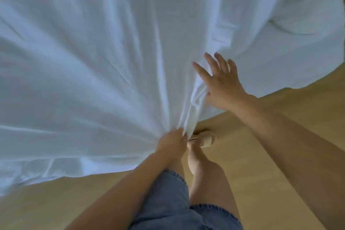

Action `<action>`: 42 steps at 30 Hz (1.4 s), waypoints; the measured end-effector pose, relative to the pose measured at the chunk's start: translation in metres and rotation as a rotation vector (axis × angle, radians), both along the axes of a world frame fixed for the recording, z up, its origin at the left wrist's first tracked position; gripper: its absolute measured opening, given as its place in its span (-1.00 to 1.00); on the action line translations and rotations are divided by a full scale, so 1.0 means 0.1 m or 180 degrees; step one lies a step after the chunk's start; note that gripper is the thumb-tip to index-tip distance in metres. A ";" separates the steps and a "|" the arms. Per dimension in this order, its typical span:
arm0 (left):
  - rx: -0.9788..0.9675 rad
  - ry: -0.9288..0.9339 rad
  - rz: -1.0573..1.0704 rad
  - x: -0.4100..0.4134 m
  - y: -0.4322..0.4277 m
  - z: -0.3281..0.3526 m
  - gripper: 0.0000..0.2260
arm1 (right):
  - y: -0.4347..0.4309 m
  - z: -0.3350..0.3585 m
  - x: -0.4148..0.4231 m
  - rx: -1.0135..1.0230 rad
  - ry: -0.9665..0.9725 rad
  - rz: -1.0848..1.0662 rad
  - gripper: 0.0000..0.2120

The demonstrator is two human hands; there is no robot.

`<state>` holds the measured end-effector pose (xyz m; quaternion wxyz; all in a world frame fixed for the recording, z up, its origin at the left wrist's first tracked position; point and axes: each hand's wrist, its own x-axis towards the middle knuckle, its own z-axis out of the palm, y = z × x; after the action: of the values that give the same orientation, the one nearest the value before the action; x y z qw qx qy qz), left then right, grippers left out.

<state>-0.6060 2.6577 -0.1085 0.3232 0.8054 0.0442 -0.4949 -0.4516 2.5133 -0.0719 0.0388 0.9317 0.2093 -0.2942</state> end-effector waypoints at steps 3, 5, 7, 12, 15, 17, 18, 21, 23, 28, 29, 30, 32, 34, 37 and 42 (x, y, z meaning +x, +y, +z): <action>0.0565 -0.0292 0.0354 0.34 -0.02 -0.17 -0.72 | -0.33 -0.12 0.36 -0.0305 0.0128 0.0663 -0.27; 0.0589 -0.0903 0.0544 0.69 -0.24 -0.20 -0.67 | -0.52 -0.16 0.61 -0.0278 -0.0018 0.0716 -0.28; 0.0477 -0.1469 0.0576 1.01 -0.60 -0.15 -0.49 | -0.72 -0.18 0.88 -0.0121 -0.0253 0.0636 -0.38; 0.1120 -0.2159 0.0995 1.97 -1.45 -0.10 -0.25 | -1.03 -0.06 1.47 0.1104 -0.0479 -0.0094 -0.76; 0.0719 -0.3105 0.1889 2.29 -2.03 0.03 -0.57 | -1.39 0.12 1.63 0.1451 -0.0333 -0.0642 -0.66; 0.0421 -0.2656 0.2154 2.36 -2.38 0.12 -0.73 | -1.84 0.19 1.63 0.1230 -0.0041 -0.0490 -0.64; 0.0472 -0.2341 0.2217 2.37 -2.48 0.12 -0.76 | -2.08 0.20 1.64 0.1274 0.0181 -0.0496 -0.66; 0.0878 -0.1793 0.2707 2.37 -2.45 0.07 -0.76 | -2.79 0.14 1.84 0.1450 0.0483 -0.0778 -0.87; 0.1191 -0.1777 0.2720 2.38 -2.41 0.06 -0.78 | -3.15 0.02 2.08 0.1277 0.0272 -0.1368 -0.67; 0.0529 -0.1371 0.2267 2.54 -2.92 -0.09 -0.62 | -3.35 -0.44 2.59 0.0918 0.0184 -0.2286 -0.07; 0.0291 -0.1383 0.2379 2.61 -3.06 -0.12 -0.61 | -3.29 -0.54 2.65 0.1111 0.0356 -0.2502 0.02; 0.0137 -0.1422 0.2574 2.71 -3.16 -0.15 -0.60 | -3.22 -0.63 2.71 0.1441 0.0493 -0.2789 0.06; -0.0033 -0.1366 0.2998 2.98 -3.31 -0.16 -0.56 | -3.04 -0.75 2.83 0.2182 0.0616 -0.3457 0.02; -0.0132 -0.1122 0.3311 3.23 -3.42 -0.15 -0.47 | -2.86 -0.81 3.02 0.2598 0.0441 -0.3983 -0.19; -0.0237 -0.0921 0.3653 3.57 -3.51 -0.06 -0.39 | -2.66 -0.64 3.32 0.2928 0.0416 -0.4111 -0.54; -0.1257 -0.1642 0.4490 3.79 -3.94 0.48 -0.36 | -3.71 0.31 2.73 0.2930 0.0691 -0.2754 -0.74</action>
<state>-0.2270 2.2632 -0.0608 0.6994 0.6039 0.3809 0.0322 -0.1782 2.1421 -0.0413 -0.5089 0.8182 -0.0780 -0.2560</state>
